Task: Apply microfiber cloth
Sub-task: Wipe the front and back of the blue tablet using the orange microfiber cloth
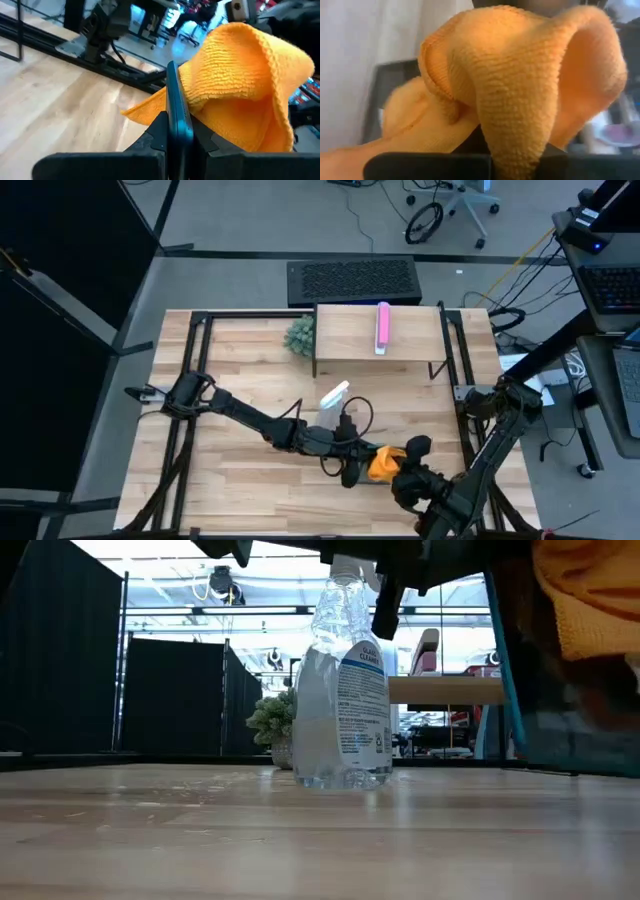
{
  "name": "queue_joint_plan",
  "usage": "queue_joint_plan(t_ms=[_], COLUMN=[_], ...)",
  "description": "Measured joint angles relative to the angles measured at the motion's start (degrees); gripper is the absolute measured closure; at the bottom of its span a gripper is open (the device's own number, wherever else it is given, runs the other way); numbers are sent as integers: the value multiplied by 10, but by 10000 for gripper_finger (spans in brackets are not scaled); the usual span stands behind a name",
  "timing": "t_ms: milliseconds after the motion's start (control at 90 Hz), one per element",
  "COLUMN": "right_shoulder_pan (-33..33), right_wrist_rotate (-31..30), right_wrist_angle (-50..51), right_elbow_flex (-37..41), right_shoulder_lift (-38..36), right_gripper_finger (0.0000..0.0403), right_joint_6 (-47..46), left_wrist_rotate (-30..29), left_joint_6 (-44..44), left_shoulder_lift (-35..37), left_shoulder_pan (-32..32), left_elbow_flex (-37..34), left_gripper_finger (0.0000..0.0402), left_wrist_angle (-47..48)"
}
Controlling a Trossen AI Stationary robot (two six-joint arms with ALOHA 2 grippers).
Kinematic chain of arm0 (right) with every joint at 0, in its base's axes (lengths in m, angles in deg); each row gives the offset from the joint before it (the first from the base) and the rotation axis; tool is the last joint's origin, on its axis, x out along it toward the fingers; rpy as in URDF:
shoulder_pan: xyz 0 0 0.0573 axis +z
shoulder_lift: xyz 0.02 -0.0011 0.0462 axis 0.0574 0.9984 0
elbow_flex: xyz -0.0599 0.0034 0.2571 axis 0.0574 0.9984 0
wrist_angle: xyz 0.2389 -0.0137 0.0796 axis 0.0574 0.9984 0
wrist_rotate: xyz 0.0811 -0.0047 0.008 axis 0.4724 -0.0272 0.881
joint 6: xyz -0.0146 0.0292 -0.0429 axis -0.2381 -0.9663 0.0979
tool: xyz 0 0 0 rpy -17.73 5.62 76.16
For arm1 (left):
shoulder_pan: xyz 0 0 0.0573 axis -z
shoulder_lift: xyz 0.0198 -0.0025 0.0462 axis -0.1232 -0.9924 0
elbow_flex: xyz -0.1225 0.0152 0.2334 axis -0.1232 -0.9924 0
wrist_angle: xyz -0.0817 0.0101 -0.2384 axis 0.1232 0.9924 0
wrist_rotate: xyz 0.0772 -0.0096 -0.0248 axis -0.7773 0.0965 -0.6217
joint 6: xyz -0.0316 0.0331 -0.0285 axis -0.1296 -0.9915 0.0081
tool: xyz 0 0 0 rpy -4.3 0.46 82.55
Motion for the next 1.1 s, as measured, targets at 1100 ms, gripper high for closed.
queue_joint_plan(t_ms=[1100], right_shoulder_pan=[65], right_wrist_rotate=[121], right_wrist_angle=[193], right_elbow_flex=[-160], right_shoulder_lift=[63], right_gripper_finger=[403], right_joint_6=[-168], left_wrist_rotate=[-7], left_joint_6=[-15], left_shoulder_lift=[2], left_shoulder_pan=[1], left_elbow_flex=[3], left_gripper_finger=[391], left_wrist_angle=[-17])
